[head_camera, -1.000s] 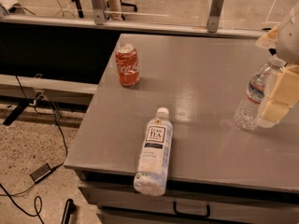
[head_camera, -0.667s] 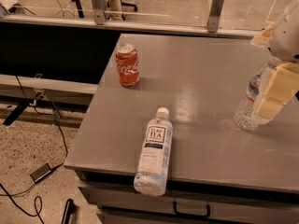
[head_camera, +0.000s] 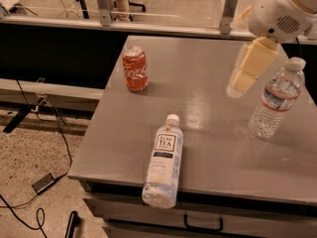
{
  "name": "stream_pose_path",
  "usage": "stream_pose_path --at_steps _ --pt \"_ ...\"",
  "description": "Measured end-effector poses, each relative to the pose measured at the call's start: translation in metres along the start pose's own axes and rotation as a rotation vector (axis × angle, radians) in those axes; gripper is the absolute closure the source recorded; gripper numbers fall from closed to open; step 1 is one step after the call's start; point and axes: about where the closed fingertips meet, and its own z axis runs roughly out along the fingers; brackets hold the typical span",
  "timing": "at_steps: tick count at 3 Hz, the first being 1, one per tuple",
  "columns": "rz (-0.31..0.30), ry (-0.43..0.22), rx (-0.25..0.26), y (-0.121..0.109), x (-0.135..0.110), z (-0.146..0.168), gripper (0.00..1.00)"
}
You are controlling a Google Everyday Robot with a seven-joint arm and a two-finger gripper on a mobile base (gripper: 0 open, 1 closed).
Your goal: Move coke can near blue plastic bottle
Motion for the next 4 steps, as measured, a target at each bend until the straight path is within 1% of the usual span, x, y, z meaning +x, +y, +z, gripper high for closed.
stream_pose_path --at_steps 1,2,3,4 --pt "-0.007 -0.118 -0.024 -0.021 -0.048 0.026 0.00" --pt "0.003 -0.189 -0.017 -0.036 -0.097 0.063 0.00" --pt "0.036 -0.197 0.021 -0.044 -0.128 0.103 0.00" --pt "0.110 -0.194 0.055 -0.049 -0.141 0.145 0.00"
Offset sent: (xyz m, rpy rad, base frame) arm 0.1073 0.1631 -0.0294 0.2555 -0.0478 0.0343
